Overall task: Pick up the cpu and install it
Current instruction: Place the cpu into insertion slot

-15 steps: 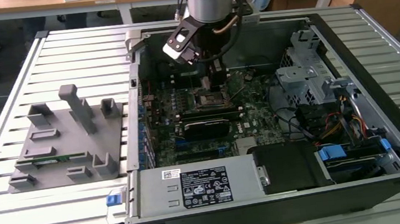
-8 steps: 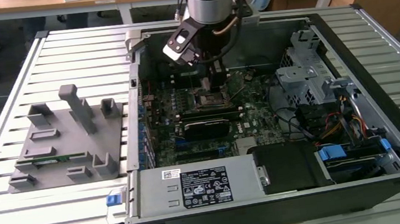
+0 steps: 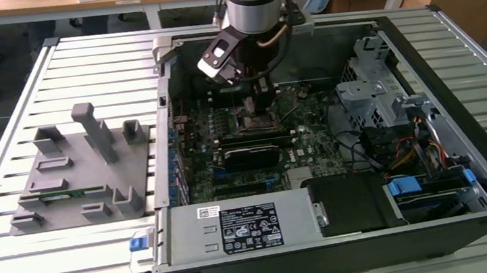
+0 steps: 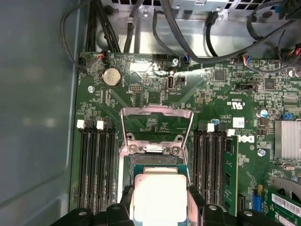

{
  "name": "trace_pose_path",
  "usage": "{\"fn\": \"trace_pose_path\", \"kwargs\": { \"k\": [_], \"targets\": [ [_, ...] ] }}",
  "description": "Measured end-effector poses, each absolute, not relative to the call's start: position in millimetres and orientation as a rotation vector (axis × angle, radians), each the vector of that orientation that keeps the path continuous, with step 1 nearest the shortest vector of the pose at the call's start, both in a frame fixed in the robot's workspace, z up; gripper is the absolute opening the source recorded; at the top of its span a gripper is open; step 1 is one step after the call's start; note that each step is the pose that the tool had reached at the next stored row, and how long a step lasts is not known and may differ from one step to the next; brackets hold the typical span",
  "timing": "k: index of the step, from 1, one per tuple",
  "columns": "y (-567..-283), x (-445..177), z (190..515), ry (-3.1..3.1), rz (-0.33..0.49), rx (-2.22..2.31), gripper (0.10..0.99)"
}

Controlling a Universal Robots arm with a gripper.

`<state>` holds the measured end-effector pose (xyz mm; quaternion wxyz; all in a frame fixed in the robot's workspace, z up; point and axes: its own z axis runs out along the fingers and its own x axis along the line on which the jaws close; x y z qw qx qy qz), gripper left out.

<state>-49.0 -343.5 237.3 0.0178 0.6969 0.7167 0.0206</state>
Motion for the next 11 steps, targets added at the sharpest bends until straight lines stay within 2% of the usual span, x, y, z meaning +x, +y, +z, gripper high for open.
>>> {"fn": "trace_pose_path", "kwargs": {
  "k": [11],
  "targets": [
    [-342.1, -49.2, 220.2, 2.226, 0.064, 2.165, 0.533]
  ]
}}
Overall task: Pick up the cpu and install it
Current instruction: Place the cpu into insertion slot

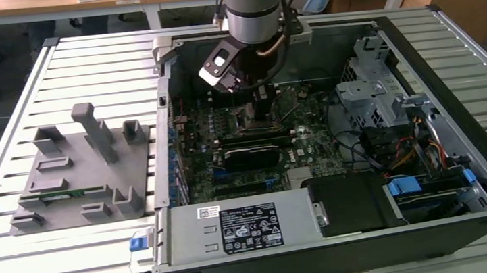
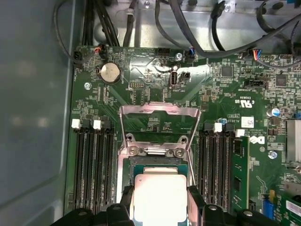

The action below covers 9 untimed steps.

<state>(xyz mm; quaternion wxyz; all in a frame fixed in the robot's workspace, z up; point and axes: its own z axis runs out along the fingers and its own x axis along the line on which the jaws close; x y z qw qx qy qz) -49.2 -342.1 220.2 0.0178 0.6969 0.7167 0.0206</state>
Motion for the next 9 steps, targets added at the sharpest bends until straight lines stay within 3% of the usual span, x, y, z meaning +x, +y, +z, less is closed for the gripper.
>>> {"fn": "trace_pose_path", "kwargs": {
  "k": [9],
  "targets": [
    [-342.0, -49.8, 210.1, 2.226, 0.064, 2.165, 0.533]
  ]
}}
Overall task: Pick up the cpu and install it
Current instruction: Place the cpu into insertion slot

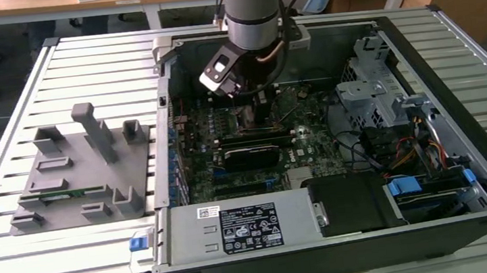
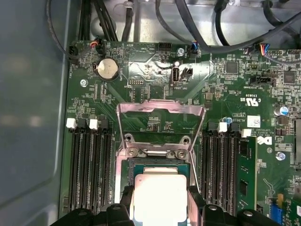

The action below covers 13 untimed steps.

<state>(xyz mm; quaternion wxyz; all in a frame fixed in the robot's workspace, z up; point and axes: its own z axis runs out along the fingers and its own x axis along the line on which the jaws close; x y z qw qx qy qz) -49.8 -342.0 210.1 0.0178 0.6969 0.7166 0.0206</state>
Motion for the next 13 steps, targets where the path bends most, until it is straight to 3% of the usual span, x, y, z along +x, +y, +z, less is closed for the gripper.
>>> {"fn": "trace_pose_path", "kwargs": {
  "k": [13],
  "targets": [
    [-339.8, -50.9, 201.3, 2.213, 0.064, 2.178, 0.533]
  ]
}}
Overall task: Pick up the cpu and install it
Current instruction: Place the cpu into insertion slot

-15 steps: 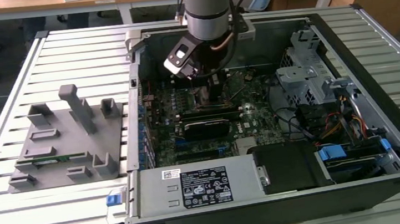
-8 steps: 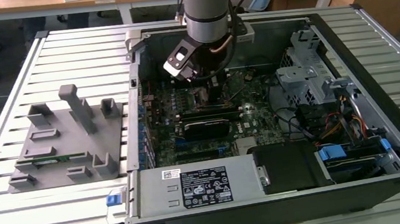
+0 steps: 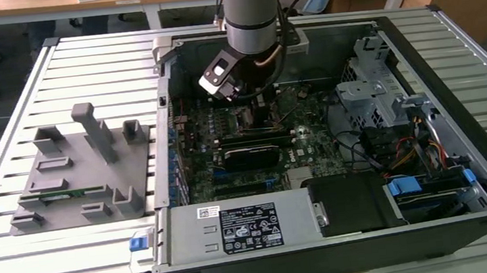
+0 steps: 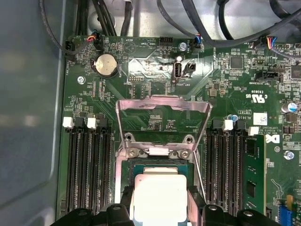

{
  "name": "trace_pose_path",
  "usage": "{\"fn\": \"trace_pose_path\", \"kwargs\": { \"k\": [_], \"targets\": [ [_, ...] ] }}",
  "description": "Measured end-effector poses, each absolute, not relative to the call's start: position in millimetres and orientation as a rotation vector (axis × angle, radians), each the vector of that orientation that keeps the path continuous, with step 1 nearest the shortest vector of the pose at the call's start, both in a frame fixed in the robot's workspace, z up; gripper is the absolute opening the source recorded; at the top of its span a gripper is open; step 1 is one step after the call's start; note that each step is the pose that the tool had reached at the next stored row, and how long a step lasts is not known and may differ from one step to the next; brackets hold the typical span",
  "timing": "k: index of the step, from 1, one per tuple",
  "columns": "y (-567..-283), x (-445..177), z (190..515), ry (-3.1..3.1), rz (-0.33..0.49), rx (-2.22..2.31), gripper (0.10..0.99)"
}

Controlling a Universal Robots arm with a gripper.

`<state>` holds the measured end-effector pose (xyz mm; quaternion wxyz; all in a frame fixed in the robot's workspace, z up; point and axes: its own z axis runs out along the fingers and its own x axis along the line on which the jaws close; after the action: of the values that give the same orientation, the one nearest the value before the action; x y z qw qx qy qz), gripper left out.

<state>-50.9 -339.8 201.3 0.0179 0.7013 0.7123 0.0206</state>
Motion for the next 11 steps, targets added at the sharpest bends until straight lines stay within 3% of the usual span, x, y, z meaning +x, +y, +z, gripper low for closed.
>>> {"fn": "trace_pose_path", "kwargs": {
  "k": [11],
  "targets": [
    [-339.5, -51.0, 195.7, 2.203, 0.063, 2.188, 0.533]
  ]
}}
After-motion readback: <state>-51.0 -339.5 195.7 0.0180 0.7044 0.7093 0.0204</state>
